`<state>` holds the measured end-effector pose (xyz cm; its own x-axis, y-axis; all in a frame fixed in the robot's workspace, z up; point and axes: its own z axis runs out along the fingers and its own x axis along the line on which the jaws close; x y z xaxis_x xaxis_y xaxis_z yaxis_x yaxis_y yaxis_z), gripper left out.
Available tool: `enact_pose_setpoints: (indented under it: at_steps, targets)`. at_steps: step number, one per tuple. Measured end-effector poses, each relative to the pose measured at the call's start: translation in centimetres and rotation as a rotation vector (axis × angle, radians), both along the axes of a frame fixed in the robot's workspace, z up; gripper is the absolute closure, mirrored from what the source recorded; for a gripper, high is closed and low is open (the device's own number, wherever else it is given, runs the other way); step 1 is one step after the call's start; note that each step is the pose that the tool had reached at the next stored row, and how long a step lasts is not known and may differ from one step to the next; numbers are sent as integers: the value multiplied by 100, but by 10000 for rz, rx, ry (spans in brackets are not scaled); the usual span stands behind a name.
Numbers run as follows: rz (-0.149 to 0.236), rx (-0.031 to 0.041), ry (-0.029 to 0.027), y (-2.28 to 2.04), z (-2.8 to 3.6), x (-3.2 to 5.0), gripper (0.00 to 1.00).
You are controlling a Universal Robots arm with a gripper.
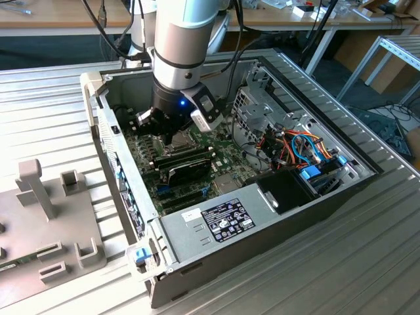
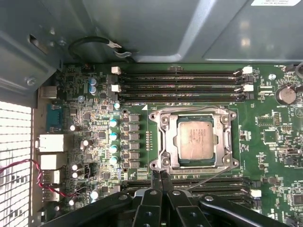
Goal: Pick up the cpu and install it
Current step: 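Install the second cpu locking lever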
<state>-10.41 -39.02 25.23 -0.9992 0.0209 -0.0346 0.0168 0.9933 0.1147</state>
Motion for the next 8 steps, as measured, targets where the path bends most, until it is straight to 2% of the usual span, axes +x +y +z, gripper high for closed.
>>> enact_pose_setpoints:
  at_steps: [4,5,6,7,8]
  targets:
    - [0,1,0,0,41,0,89]
    - [3,53,-1,0,43,1,89]
    - [0,317,-1,0,48,0,89]
    - [1,489,0,0,59,1,89]
    - [0,555,2,0,72,3,89]
